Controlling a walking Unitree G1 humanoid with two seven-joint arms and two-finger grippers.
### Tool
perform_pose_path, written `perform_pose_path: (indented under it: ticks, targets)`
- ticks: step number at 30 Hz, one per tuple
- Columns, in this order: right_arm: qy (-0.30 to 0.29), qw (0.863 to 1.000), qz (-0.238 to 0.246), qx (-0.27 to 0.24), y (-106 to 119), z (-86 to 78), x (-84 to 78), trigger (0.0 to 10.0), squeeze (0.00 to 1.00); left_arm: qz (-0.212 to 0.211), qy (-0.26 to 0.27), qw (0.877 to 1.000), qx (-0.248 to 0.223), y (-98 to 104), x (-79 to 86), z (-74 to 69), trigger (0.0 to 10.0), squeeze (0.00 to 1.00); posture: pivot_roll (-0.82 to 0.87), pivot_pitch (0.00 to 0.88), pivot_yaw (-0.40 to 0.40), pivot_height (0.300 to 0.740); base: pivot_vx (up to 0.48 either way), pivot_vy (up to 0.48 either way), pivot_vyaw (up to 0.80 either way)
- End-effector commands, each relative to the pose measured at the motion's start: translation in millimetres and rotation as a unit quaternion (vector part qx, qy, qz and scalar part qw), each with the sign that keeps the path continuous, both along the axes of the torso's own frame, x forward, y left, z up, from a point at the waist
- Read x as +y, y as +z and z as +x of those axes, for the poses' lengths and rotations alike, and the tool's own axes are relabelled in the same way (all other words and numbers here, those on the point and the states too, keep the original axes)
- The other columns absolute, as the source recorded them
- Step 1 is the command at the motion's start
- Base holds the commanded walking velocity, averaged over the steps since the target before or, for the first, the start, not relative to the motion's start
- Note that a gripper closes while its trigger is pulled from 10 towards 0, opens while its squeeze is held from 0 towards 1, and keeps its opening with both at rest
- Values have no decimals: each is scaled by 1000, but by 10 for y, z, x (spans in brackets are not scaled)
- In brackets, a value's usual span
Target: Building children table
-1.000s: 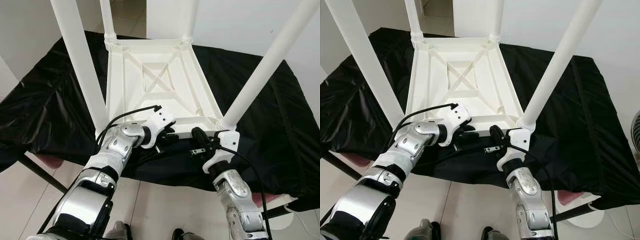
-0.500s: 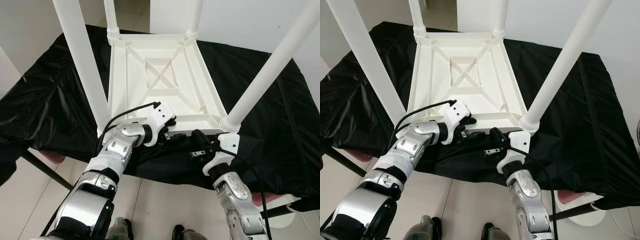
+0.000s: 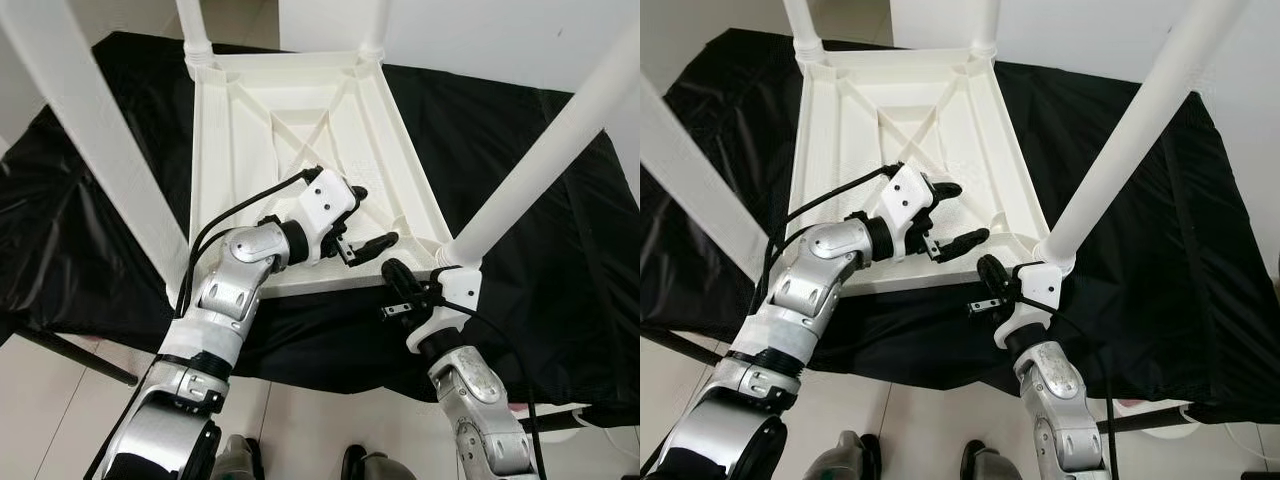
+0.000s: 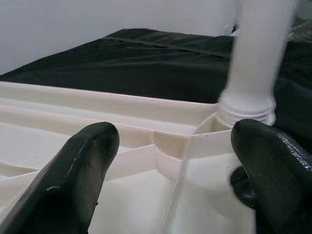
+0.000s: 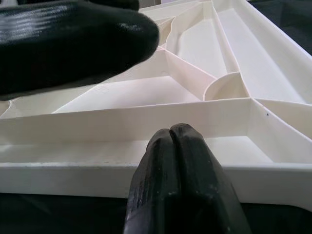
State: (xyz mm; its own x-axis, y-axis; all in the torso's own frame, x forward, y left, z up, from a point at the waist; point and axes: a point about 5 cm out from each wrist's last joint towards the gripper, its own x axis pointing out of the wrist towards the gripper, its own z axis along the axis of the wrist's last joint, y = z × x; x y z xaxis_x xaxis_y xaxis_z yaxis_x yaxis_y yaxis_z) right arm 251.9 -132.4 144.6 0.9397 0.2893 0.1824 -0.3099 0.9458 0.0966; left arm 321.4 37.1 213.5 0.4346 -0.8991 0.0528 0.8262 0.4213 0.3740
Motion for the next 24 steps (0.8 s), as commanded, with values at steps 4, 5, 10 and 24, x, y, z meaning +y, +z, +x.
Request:
perform_pose_path:
  ticks: [4, 5, 10, 24]
  targets:
    - [-9, 1000, -6, 17, -69, -11, -34, 10000, 0, -4, -33, 999, 9, -31, -23, -155, 10000, 0, 85, 159, 1, 740, 0, 0, 0]
    - [-9, 1000, -6, 17, -70, -8, -36, 10000, 0, -9, -33, 999, 13, -31, -17, -190, 10000, 0, 86, 158, 1, 740, 0, 0, 0]
    - [-8, 1000, -7, 15, -65, 5, -41, 10000, 0, -22, -28, 999, 26, -48, 49, -313, 10000, 0, 92, 154, -4, 740, 0, 0, 0]
    - [-12, 1000, -18, 3, -23, 102, -128, 10000, 0, -7, 4, 998, 64, -146, 503, -545, 10000, 0, 115, 132, -11, 740, 0, 0, 0]
